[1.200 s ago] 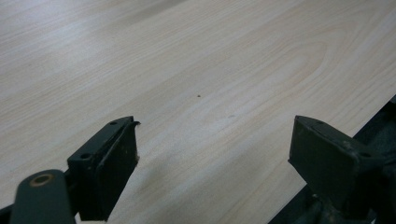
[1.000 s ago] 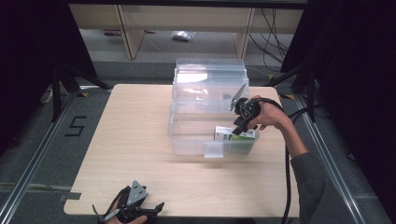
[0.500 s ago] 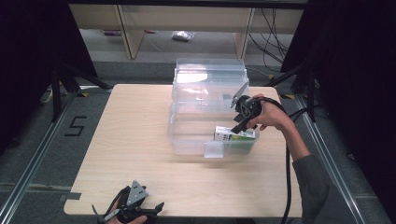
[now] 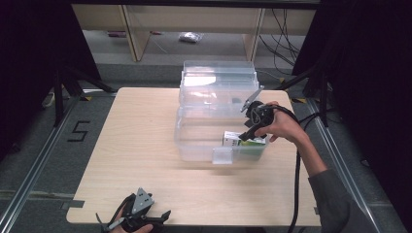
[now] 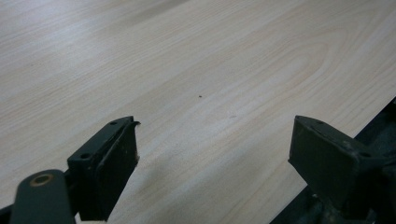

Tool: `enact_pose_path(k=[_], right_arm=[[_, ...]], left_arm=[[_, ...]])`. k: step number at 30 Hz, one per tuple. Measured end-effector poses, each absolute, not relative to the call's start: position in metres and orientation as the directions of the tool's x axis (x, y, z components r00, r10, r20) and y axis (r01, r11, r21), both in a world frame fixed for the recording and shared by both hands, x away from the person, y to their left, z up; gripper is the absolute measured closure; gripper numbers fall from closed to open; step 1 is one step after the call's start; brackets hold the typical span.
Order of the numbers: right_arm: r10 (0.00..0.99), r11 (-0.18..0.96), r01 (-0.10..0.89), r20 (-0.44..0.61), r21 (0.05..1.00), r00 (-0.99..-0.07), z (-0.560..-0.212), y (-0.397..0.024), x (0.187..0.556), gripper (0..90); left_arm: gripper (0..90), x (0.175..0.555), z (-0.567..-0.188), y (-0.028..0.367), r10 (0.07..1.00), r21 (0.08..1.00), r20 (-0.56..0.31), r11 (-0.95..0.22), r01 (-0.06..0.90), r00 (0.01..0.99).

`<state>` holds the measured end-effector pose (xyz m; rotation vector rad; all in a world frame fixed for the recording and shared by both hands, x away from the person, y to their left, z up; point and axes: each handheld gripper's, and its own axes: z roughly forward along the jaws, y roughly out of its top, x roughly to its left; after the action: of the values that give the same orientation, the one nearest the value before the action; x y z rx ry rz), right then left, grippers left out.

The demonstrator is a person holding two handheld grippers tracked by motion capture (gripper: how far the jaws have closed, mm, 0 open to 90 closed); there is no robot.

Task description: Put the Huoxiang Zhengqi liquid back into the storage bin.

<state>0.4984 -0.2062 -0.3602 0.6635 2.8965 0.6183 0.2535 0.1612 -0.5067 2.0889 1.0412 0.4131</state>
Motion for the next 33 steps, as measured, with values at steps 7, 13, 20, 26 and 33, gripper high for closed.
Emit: enact_pose_path(k=[7,13,20,26,33], right_arm=[[0.474,0.779,0.427,0.014,0.46,-0.88,-0.361,-0.209,0.487,32.0],[0.491,0.756,0.437,0.019,0.487,-0.871,-0.362,-0.21,0.48,31.5],[0.507,0.739,0.448,0.024,0.503,-0.862,-0.363,-0.21,0.476,31.1],[0.496,0.736,0.435,0.023,0.519,-0.868,-0.364,-0.209,0.471,29.0],[0.564,0.684,0.475,0.011,0.554,-0.825,-0.364,-0.21,0.457,24.3]], left_arm=[[14.8,0.254,-0.506,0.161,0.785,0.743,-0.04,-0.39,0.544,0.618],[14.8,0.254,-0.507,0.161,0.788,0.742,-0.033,-0.392,0.544,0.614],[14.8,0.254,-0.507,0.161,0.786,0.744,-0.039,-0.389,0.543,0.616],[14.8,0.253,-0.507,0.16,0.792,0.748,-0.05,-0.374,0.548,0.608],[14.8,0.254,-0.508,0.16,0.791,0.744,-0.038,-0.385,0.546,0.61]])
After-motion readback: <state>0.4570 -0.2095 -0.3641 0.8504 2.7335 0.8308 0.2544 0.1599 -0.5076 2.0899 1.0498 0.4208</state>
